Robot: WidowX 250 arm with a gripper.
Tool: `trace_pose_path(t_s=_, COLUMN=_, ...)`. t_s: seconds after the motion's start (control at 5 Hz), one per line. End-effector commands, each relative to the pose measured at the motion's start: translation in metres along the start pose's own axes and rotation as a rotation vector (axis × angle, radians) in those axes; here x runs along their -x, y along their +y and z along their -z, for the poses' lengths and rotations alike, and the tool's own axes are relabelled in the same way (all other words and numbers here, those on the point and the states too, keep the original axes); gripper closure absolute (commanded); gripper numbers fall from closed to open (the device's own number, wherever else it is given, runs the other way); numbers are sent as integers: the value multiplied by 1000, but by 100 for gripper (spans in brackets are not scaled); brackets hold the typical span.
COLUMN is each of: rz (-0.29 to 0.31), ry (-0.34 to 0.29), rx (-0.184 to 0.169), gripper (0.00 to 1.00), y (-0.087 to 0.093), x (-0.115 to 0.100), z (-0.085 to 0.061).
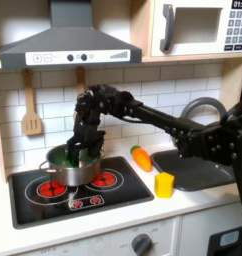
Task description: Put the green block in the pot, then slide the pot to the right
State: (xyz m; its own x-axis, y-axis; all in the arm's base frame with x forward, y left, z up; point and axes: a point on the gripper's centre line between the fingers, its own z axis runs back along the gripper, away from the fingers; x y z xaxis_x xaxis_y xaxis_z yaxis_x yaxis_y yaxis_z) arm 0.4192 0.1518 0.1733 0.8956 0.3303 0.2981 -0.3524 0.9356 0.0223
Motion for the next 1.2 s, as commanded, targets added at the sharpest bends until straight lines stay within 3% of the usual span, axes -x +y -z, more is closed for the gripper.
trace_pose_path(t_s=0.0, rz=21, ry=37, rx=17, gripper=0, y=-12, x=12, z=7)
trace_pose_path(t_s=0.2, rz=49, ry=45, rx=29, gripper=0, y=-27, x=18, z=8)
trace_pose_path(t_s=1.0, rz=89, ry=47, rx=44, gripper=0, y=-55, x=33, z=2)
